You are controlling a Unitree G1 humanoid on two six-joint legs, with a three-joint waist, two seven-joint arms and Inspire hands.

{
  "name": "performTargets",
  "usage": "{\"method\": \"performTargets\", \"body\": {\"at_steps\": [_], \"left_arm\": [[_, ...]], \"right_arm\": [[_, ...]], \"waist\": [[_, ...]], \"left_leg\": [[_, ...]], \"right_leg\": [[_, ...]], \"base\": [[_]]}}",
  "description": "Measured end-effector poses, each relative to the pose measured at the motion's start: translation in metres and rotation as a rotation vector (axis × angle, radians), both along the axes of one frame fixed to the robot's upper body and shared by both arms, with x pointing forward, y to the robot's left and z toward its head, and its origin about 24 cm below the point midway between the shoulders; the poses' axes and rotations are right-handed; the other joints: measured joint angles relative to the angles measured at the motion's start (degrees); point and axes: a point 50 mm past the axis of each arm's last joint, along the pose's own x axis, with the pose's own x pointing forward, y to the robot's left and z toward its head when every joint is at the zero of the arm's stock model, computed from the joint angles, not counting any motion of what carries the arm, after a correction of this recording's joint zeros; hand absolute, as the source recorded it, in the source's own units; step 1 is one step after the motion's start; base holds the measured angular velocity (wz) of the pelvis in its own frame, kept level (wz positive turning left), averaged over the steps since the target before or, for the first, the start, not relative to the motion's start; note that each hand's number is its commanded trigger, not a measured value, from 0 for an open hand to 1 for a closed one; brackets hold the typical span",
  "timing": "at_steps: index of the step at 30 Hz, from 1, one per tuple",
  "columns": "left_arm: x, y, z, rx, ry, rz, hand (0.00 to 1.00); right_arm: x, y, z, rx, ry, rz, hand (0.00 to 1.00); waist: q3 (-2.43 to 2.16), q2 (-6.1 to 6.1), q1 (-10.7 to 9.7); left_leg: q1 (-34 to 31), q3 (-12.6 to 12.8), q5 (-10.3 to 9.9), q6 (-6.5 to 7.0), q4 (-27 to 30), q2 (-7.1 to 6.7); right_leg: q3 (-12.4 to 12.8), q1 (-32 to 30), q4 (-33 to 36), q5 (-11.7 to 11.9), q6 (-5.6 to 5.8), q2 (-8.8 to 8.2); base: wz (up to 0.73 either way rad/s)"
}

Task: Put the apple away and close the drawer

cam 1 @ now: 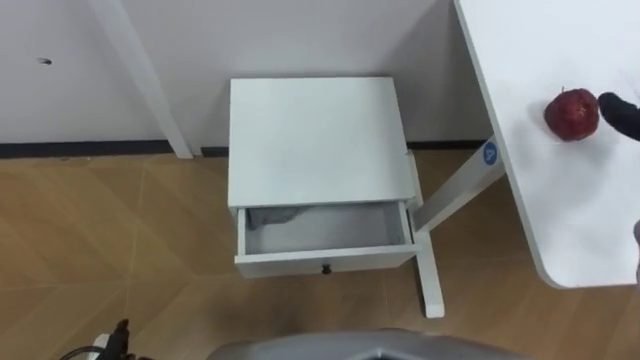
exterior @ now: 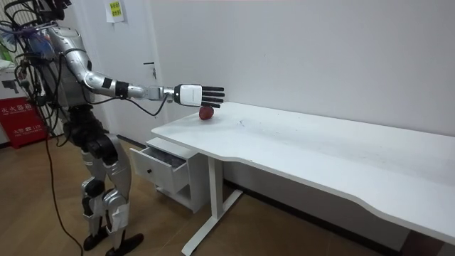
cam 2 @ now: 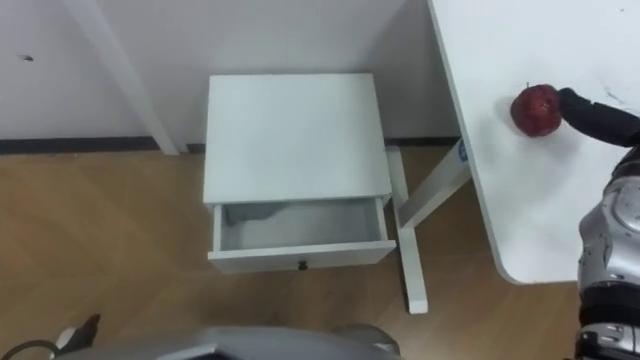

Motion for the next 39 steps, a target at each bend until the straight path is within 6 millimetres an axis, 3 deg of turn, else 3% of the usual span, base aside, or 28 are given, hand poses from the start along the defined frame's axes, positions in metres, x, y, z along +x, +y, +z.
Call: {"method": "performTargets", "body": {"at_steps": [18, 31, 39], "left_arm": [[0.001, 0.003, 0.0, 0.0, 0.018, -0.028, 0.0], [-0.002, 0.005, 0.0, -0.022, 0.053, -0.047, 0.0], [-0.014, 0.006, -0.001, -0.039, 0.099, -0.035, 0.0]], "right_arm": [[0.01, -0.004, -0.002, -0.013, 0.061, 0.079, 0.0], [0.007, -0.007, -0.015, -0.059, 0.176, 0.107, 0.0], [0.0, -0.016, -0.021, -0.056, 0.238, 0.095, 0.0]], "waist": [[-0.13, -0.49, 1.18], [-0.09, -0.57, 1.19], [-0.11, -0.33, 1.34]], "left_leg": [[-0.06, -1.82, 0.01, 0.01, 0.12, -0.1], [0.05, -2.49, 0.01, 0.01, 0.21, -0.18], [0.0, -2.75, 0.02, 0.0, 0.26, -0.21]], "right_leg": [[-1.6, 1.09, -0.92, 0.07, -0.02, -0.15], [-2.67, 1.66, -1.18, 0.07, -0.02, -0.2], [-2.96, 1.73, -1.14, 0.07, -0.02, -0.26]], "base": [[0.05], [0.03], [0.0]]}}
